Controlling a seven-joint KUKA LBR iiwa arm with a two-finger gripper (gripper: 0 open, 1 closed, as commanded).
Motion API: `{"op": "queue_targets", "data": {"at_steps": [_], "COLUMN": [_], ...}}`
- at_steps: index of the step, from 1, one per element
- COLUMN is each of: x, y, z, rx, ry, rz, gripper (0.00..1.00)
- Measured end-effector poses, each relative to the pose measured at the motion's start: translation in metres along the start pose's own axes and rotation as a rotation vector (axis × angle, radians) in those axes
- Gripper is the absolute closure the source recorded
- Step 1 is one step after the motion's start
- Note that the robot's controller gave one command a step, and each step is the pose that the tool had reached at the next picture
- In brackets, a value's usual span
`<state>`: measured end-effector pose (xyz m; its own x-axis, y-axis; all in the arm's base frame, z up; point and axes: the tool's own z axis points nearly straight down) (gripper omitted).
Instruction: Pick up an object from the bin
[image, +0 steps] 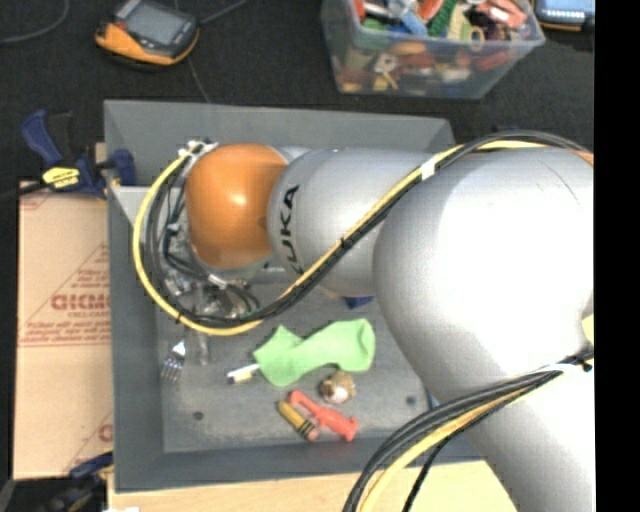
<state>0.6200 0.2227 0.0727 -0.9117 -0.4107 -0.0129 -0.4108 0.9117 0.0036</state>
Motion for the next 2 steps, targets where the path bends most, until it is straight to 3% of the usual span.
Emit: {"op": "queue_targets", "data": {"at_steps": [1,2], "x": [0.0012,0.0012], "y": [-0.0067,-0.0067], "z": [-0.0009,-0.0009], "rx": [0.005,0.004], "ry": [0.001,0.001], "rz": [-0.053,-0.052], "gripper": [1.0,1.0]}}
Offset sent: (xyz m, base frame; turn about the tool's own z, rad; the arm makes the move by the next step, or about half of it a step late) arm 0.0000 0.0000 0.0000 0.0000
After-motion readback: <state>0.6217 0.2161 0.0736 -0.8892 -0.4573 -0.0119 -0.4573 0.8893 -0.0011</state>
